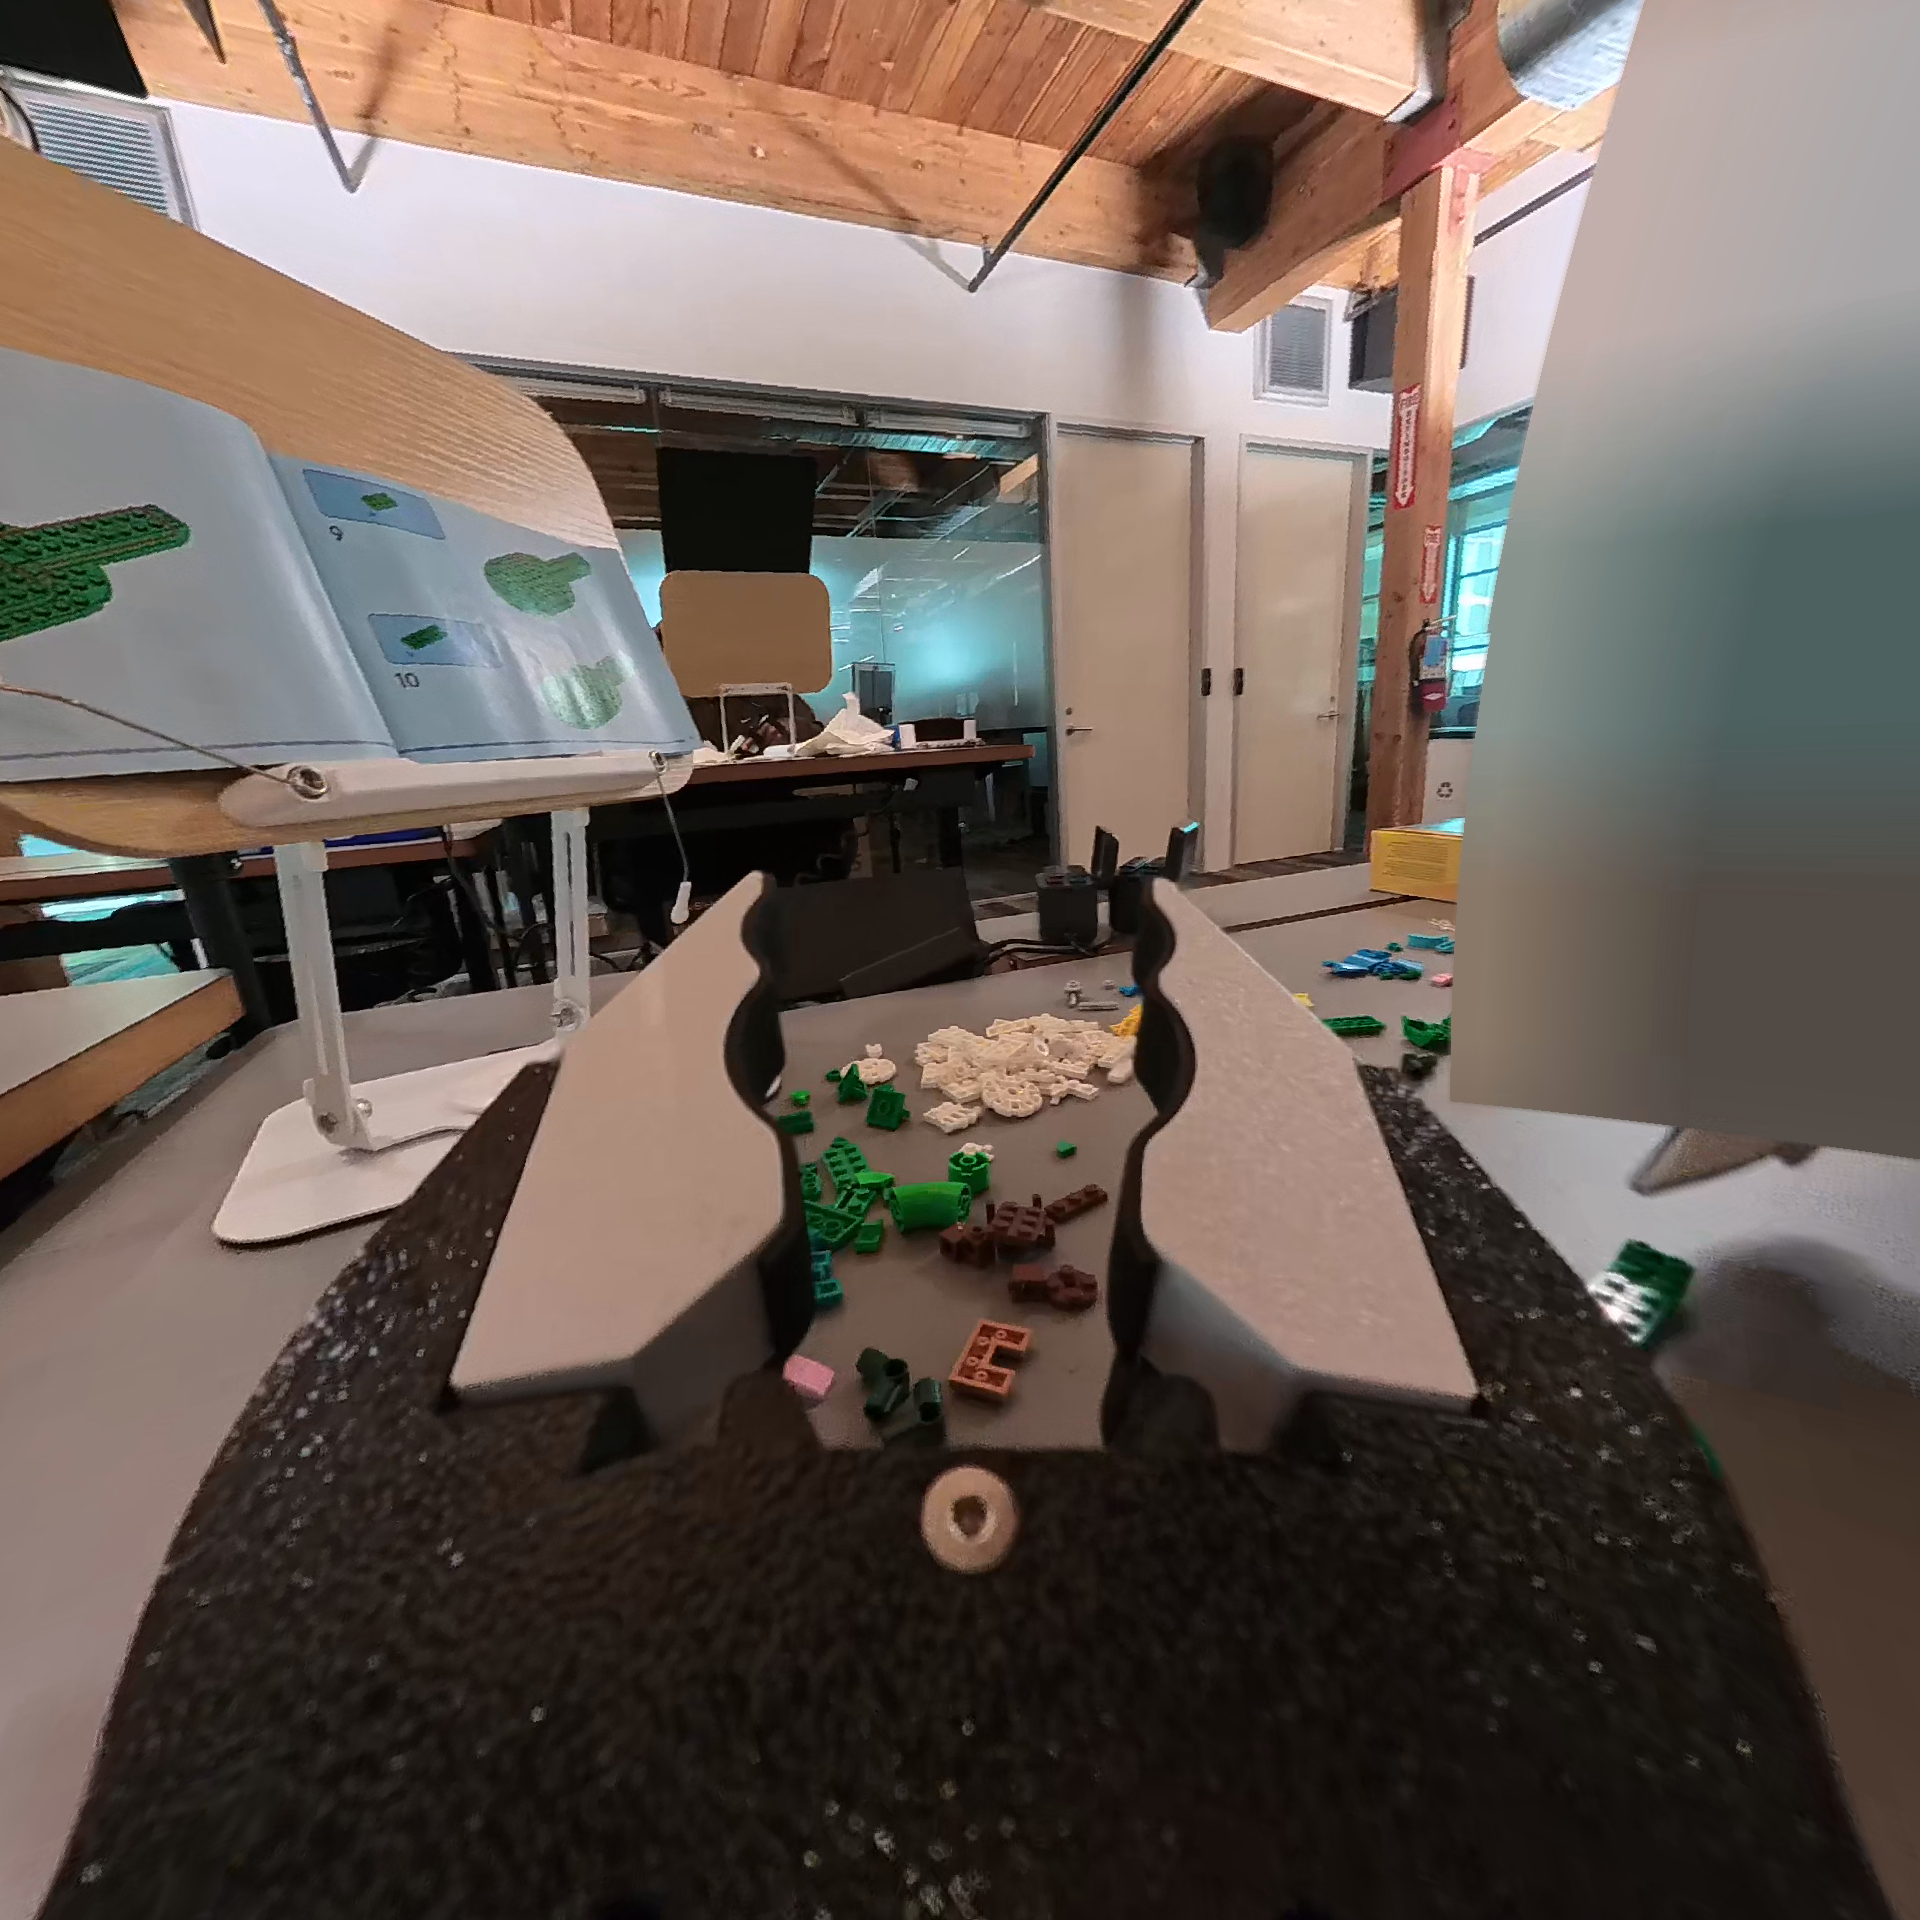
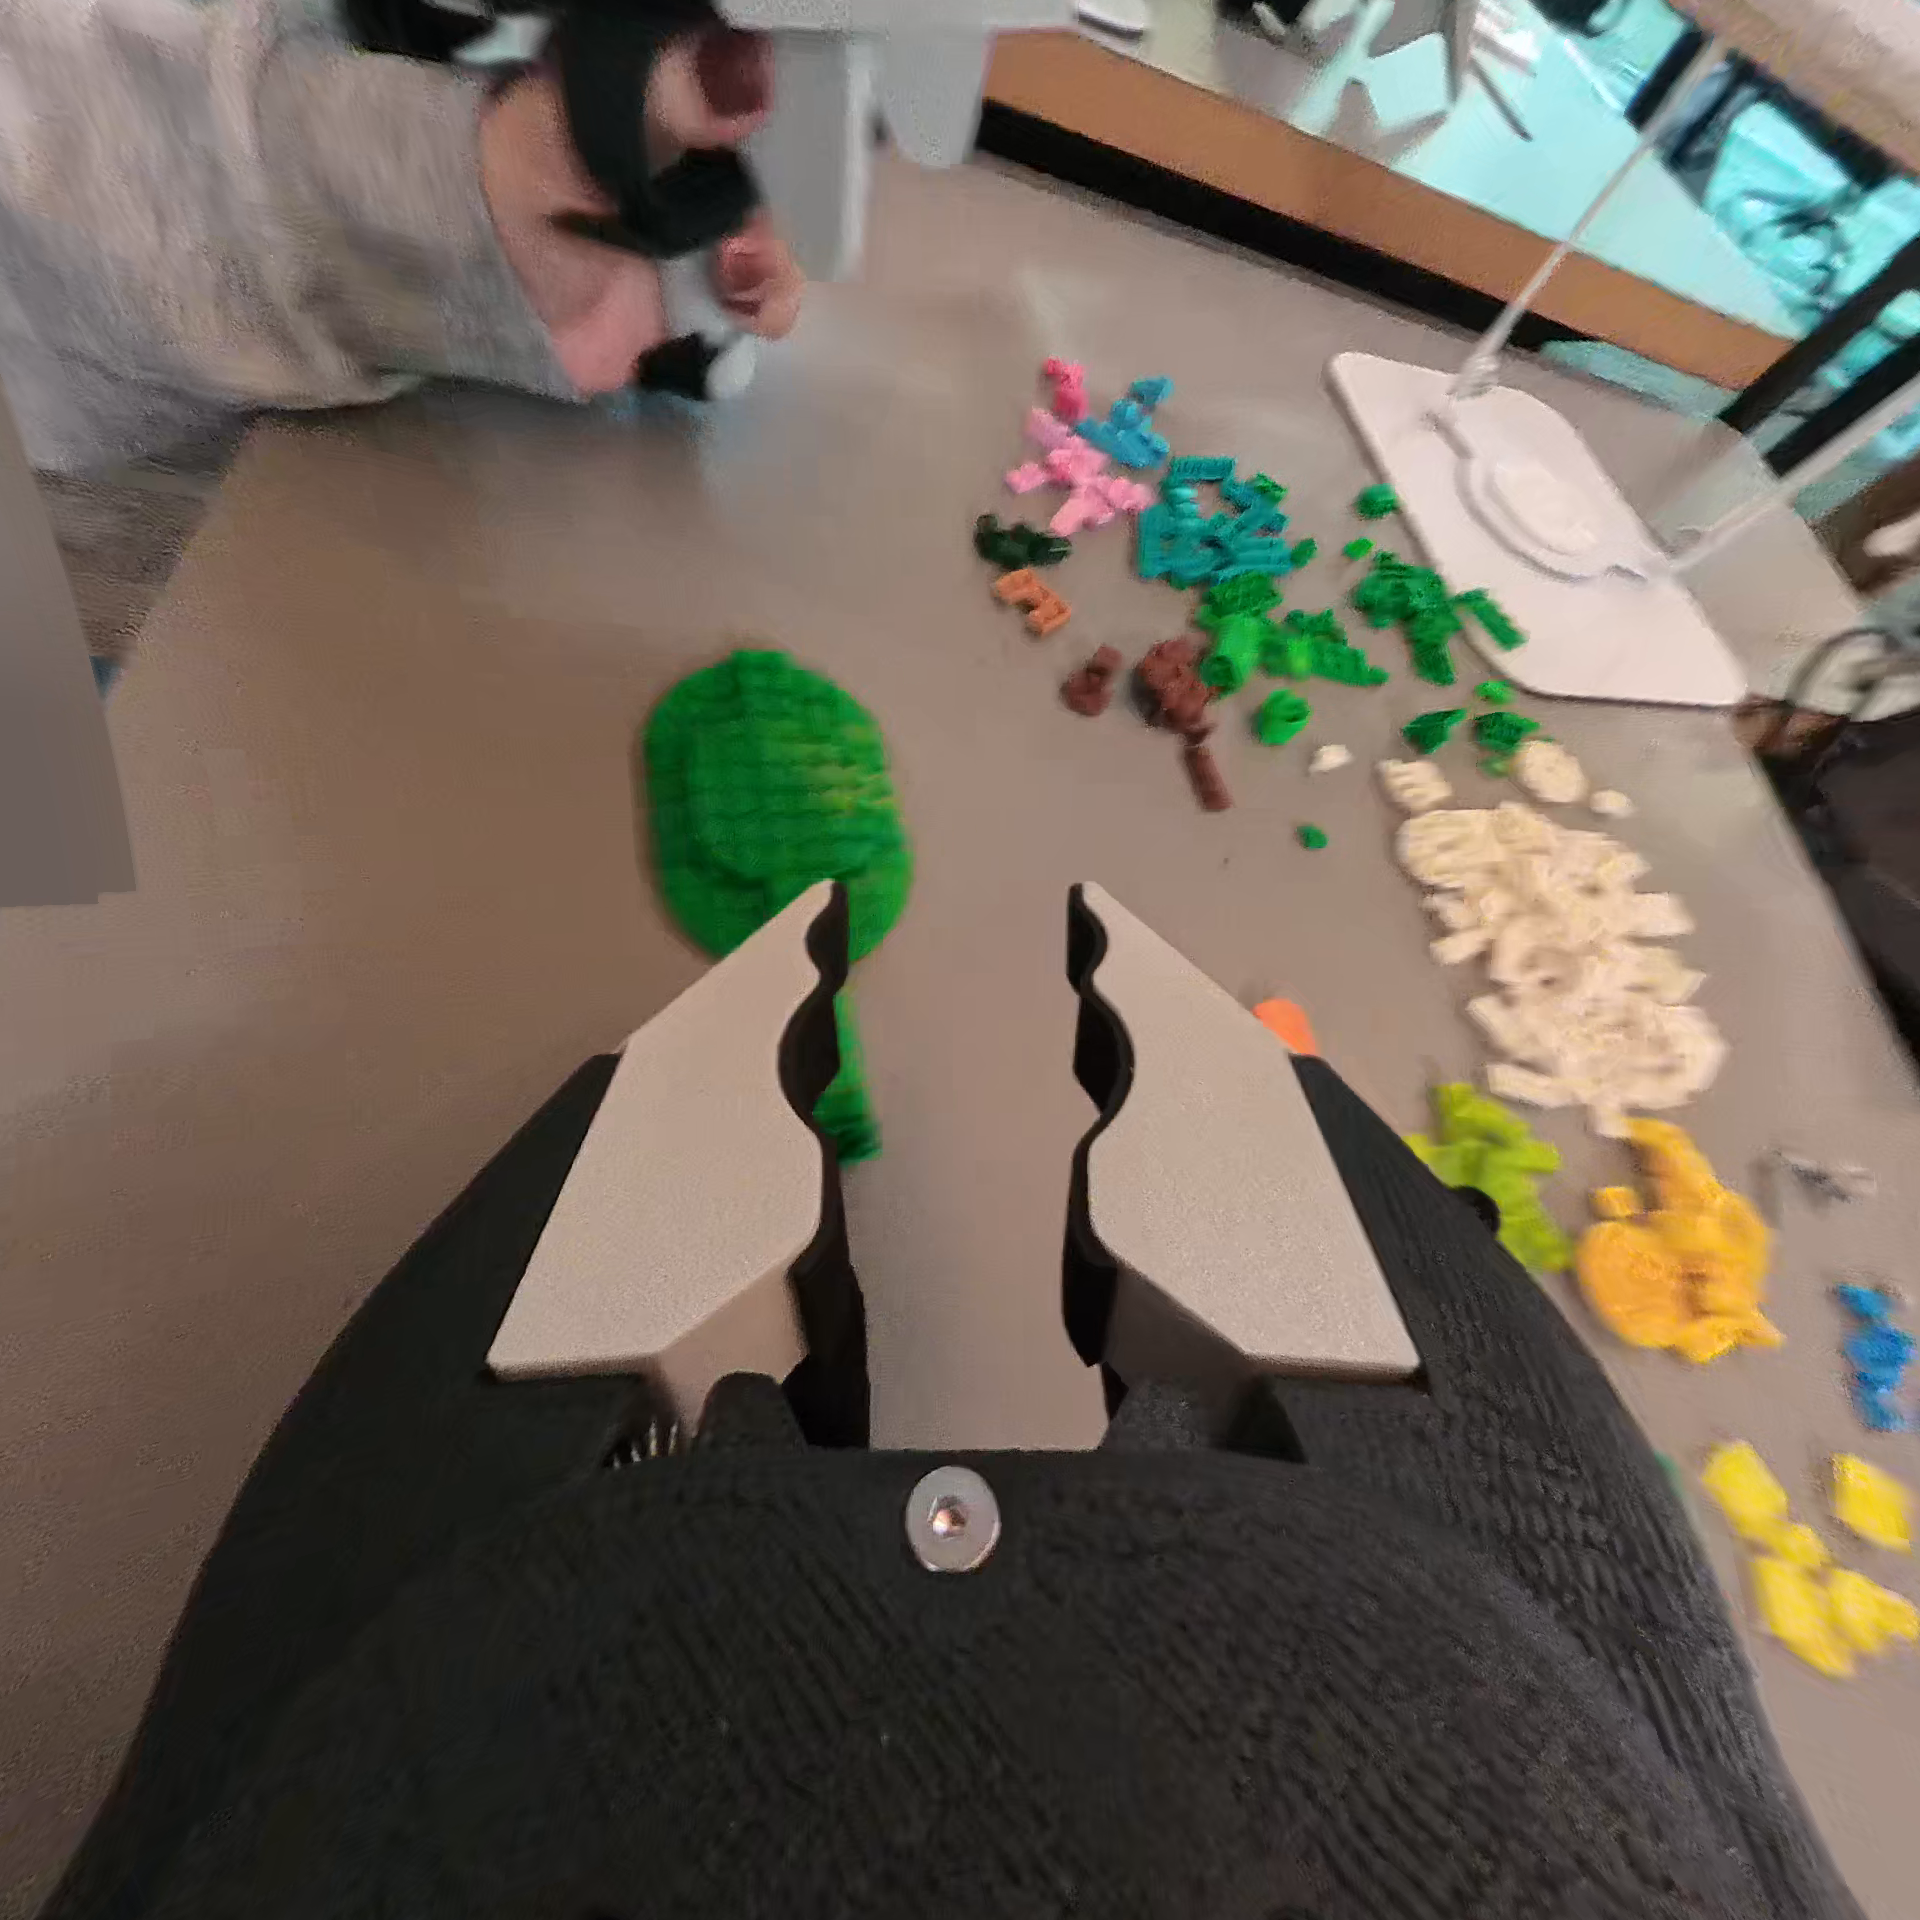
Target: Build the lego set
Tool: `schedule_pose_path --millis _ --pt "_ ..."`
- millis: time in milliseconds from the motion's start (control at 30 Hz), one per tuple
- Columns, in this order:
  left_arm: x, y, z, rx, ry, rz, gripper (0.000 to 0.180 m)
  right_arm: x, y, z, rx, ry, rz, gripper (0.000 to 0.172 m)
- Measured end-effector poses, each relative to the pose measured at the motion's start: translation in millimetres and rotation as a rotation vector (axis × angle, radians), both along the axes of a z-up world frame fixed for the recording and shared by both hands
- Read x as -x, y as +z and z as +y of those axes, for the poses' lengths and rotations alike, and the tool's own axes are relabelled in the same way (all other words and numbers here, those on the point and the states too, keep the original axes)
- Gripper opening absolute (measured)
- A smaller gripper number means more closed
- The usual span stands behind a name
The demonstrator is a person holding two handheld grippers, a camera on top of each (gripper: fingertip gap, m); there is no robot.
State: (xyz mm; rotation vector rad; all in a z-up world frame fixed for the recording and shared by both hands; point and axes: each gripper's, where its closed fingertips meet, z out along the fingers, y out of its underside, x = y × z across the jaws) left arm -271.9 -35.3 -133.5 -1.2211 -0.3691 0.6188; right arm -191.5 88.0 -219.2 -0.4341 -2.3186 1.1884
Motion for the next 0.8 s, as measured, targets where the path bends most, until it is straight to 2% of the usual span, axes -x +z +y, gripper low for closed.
schedule_pose_path --millis 33,100,167,367,533,800 --pt "2 -1 -1 0.004 0.013 -0.005 0.064 19 5 -1 -0.031 -0.024 0.021 0.047" --pt "4 -2 0 0.005 0.014 -0.015 0.064 58 8 -9 -0.11 -0.011 0.039 0.046" --pt "5 -1 1 0.007 0.017 -0.011 0.064 95 5 -18 -0.201 0.071 0.045 0.039" --pt "3 -1 -2 0.012 0.032 0.0 0.063 187 -30 -29 -0.573 0.345 -0.033 0.02" --pt "3 -1 -1 0.011 0.025 -0.002 0.062 224 -42 -36 -0.716 0.496 -0.117 0.009" --pt "7 -1 -1 -0.019 0.005 -0.046 0.062 231 -60 -33 -0.828 0.628 -0.271 0.014"
